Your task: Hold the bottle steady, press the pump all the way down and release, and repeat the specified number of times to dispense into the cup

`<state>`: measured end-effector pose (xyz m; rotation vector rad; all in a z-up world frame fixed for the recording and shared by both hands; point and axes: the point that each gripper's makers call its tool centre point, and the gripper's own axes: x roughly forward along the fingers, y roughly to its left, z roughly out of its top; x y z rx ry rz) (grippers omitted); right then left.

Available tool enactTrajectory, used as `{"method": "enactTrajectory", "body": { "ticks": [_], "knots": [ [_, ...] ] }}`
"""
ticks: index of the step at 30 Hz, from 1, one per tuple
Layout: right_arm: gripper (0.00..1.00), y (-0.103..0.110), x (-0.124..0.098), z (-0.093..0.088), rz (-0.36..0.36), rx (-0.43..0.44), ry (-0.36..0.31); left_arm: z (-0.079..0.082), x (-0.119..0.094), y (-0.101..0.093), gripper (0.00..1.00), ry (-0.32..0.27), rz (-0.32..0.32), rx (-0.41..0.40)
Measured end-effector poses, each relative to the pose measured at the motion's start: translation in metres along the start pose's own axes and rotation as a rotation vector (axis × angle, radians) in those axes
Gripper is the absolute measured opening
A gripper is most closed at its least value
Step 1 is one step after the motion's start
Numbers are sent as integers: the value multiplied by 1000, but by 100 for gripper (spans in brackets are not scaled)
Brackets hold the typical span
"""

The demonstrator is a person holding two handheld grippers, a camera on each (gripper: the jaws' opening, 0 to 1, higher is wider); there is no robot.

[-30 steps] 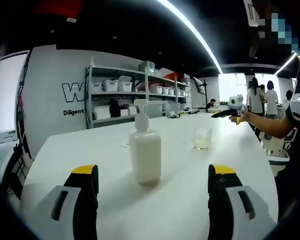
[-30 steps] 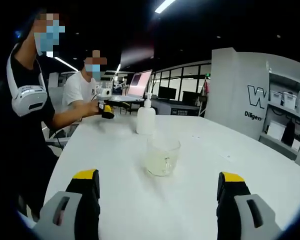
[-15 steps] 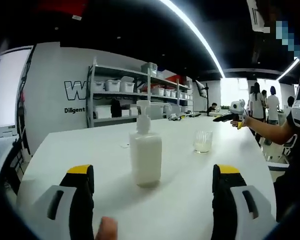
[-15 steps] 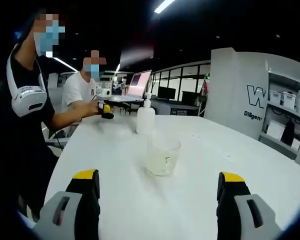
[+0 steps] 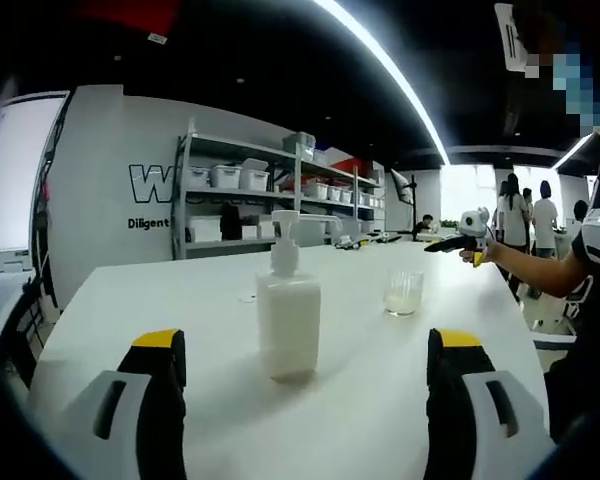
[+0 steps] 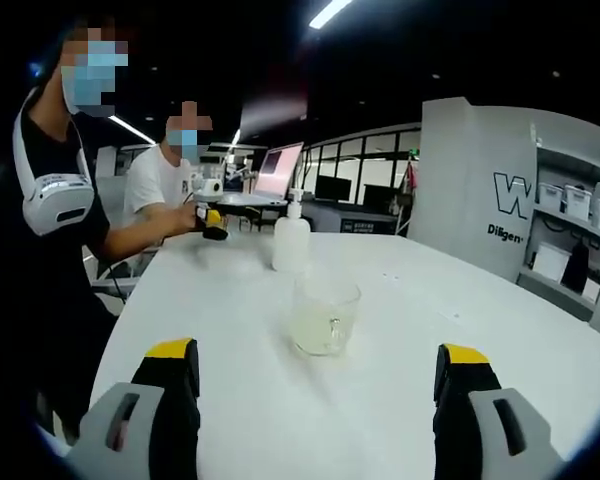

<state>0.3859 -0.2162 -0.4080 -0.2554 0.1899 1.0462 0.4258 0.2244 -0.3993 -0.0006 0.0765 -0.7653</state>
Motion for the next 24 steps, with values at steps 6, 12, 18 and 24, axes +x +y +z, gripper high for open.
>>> {"method": "enactTrajectory", "body": {
  "ticks": [6, 12, 18, 24],
  "knots": [
    [99, -2, 0, 2, 2, 5, -11, 1, 3, 3, 99, -4, 15, -3],
    [99, -5, 0, 4, -3, 16, -18, 0, 8, 4, 99, 4, 24, 5],
    [99, -5, -1, 8, -11, 18, -30, -1, 13, 1, 98, 9, 27, 15],
    [99, -1, 3, 11, -10, 4, -28, -1, 21, 2, 97, 9, 36, 27]
  ]
}}
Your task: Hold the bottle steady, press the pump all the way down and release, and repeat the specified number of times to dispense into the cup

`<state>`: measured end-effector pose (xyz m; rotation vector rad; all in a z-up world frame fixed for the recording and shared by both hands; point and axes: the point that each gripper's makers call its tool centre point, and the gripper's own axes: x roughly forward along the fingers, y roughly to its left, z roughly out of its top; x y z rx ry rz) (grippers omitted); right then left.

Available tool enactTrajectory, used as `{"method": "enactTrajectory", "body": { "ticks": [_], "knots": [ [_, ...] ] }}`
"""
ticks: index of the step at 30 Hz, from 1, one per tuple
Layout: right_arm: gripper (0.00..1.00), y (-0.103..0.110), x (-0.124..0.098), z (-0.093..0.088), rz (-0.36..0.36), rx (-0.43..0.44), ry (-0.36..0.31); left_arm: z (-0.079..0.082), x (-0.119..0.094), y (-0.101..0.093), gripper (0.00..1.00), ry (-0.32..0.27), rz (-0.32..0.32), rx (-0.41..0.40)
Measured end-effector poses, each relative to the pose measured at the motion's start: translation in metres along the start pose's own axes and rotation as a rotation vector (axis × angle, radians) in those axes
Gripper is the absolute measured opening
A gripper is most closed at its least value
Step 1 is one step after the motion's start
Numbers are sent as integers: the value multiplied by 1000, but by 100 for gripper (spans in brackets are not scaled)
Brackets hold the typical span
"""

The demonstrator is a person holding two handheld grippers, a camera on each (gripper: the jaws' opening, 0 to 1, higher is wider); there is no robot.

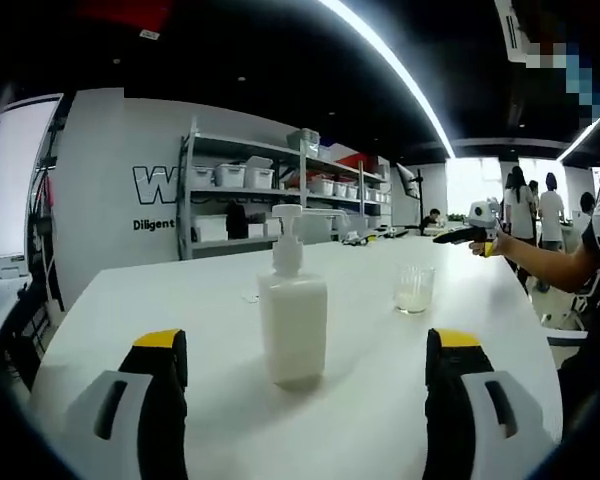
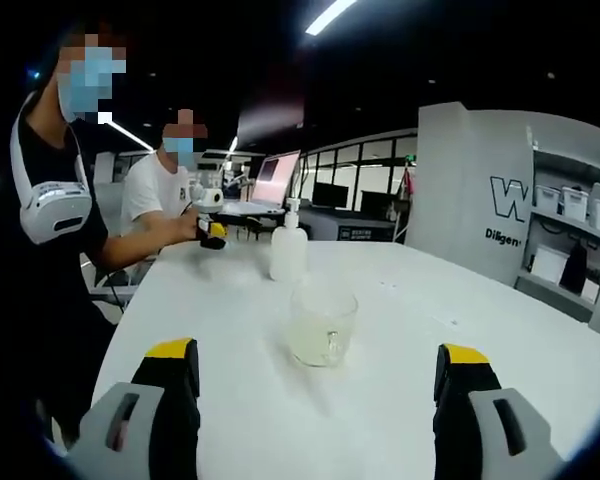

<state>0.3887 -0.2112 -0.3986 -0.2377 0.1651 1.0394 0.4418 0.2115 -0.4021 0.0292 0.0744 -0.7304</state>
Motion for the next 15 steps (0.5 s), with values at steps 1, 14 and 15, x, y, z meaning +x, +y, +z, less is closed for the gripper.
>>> {"method": "enactTrajectory", "body": {
  "ticks": [1, 14, 15],
  "knots": [
    [99, 0, 0, 0, 0, -2, 1, 1, 1, 0, 97, -4, 0, -1],
    [99, 6, 6, 2, 0, -20, 12, -3, 15, -5, 96, -3, 25, -2],
    [99, 7, 7, 3, 4, -20, 11, -3, 16, -5, 96, -4, 28, -8]
  ]
}}
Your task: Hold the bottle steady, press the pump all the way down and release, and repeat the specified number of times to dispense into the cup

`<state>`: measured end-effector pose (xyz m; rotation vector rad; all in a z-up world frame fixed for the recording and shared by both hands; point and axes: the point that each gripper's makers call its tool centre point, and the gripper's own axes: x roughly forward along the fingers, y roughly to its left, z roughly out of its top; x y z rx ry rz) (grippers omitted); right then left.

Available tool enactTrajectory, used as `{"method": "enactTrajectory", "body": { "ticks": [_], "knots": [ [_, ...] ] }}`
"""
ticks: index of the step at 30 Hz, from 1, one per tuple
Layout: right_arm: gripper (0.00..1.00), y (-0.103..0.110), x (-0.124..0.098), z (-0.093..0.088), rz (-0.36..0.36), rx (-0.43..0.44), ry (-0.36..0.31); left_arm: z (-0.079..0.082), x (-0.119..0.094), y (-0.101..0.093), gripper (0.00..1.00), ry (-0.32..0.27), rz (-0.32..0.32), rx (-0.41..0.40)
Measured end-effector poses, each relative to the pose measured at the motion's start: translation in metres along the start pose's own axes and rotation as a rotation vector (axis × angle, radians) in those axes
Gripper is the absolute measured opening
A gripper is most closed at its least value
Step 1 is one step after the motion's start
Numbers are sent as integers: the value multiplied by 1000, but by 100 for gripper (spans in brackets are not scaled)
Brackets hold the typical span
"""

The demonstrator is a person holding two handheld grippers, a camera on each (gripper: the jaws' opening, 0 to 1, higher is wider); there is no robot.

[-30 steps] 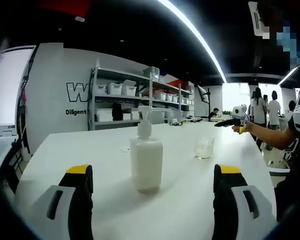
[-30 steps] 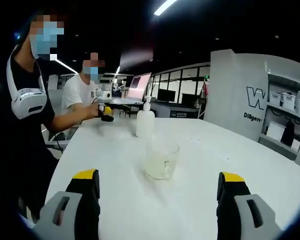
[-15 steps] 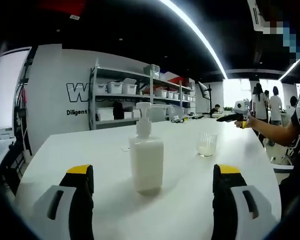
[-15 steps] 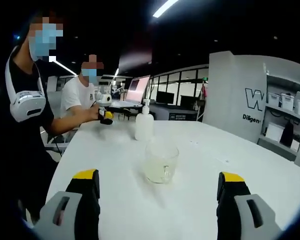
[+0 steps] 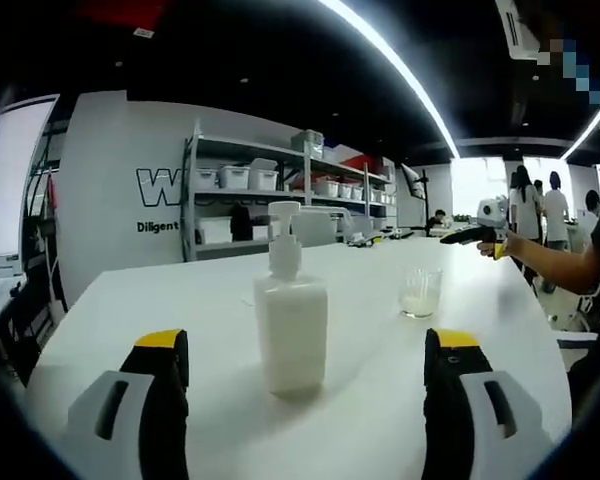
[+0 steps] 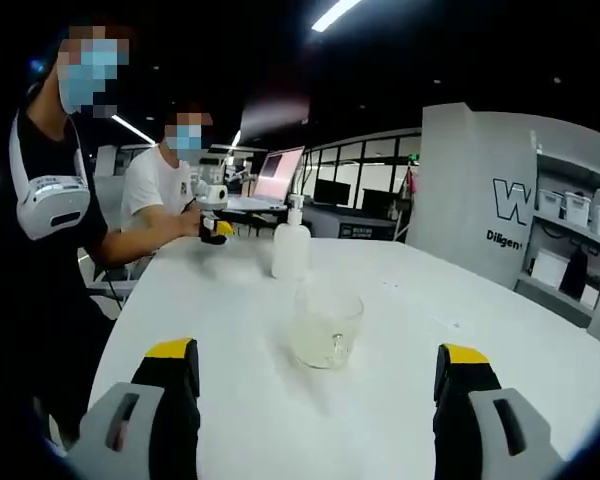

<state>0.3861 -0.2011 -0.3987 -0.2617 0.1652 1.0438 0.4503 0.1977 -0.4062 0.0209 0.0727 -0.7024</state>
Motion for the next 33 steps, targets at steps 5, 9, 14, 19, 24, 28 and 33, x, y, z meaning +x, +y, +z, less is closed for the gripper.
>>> {"method": "enactTrajectory", "body": {
  "ticks": [5, 9, 14, 19, 24, 28, 33],
  "knots": [
    [99, 1, 1, 1, 0, -6, 2, 6, 2, 9, 94, -33, 56, 8],
    [99, 0, 2, 1, -1, -7, 2, 8, 6, 6, 94, -42, 48, -9],
    [99, -1, 2, 4, -2, -7, -7, 6, 9, 8, 94, -36, 67, -10],
    [99, -1, 3, 5, 0, -8, -7, 5, 11, 7, 94, -37, 72, -9],
    [99, -1, 4, 4, -1, -10, -5, 4, 14, 8, 93, -36, 84, -16],
    [99, -1, 6, 3, 1, -12, 0, 4, 17, 9, 92, -34, 105, -15],
    [99, -1, 6, 4, 2, -13, -4, 3, 21, 10, 92, -38, 124, -23]
  ]
}}
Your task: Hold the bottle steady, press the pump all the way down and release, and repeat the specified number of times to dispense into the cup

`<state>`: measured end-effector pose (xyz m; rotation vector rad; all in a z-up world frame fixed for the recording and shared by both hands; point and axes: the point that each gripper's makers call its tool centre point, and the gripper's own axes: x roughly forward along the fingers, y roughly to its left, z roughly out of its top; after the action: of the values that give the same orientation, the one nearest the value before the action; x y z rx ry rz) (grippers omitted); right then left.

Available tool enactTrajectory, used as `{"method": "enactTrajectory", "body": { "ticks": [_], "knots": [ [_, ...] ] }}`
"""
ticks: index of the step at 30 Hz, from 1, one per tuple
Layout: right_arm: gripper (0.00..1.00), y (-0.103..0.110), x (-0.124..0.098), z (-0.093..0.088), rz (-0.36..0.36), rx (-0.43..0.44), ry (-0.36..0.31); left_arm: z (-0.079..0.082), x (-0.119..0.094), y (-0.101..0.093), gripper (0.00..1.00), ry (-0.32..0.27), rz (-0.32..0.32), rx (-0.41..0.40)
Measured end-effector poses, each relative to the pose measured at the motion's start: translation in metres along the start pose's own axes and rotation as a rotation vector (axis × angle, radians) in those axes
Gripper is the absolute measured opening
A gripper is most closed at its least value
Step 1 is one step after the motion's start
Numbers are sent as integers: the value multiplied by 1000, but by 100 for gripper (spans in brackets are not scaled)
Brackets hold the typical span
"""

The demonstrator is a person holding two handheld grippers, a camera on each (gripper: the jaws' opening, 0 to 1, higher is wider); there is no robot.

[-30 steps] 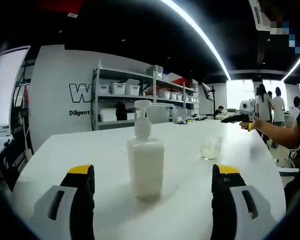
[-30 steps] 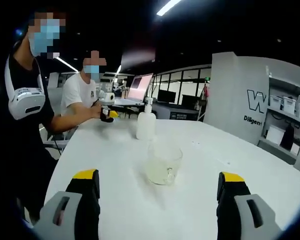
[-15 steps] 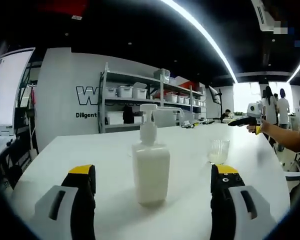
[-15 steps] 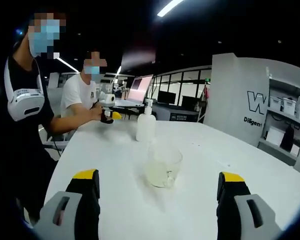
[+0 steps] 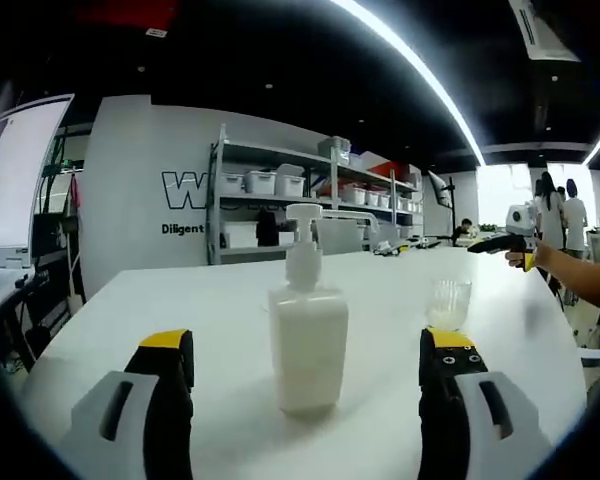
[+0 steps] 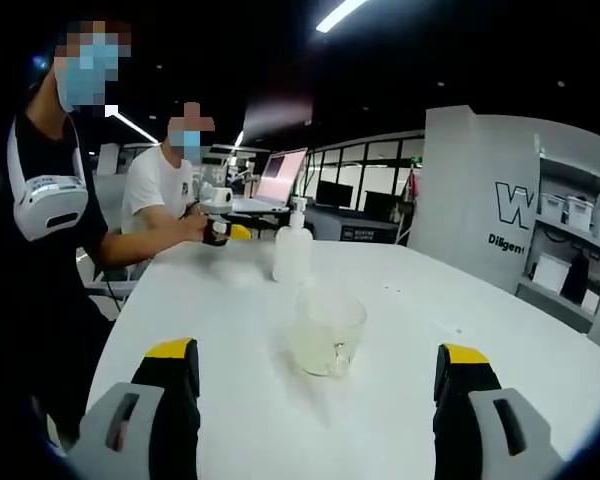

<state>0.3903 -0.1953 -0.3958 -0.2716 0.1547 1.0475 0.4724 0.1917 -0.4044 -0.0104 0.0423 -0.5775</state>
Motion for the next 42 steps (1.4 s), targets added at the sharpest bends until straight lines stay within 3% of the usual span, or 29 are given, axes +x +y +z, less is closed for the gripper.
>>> {"method": "enactTrajectory", "body": {
  "ticks": [15, 25, 42],
  "knots": [
    [99, -1, 2, -1, 2, 1, 0, -1, 16, 1, 87, -19, 67, -1],
    [99, -1, 3, -2, 4, 3, -4, -9, 25, 3, 83, -2, 133, -3],
    [98, -1, 3, -3, 3, 2, -4, -22, 37, 0, 80, 26, 177, -24]
  ]
}}
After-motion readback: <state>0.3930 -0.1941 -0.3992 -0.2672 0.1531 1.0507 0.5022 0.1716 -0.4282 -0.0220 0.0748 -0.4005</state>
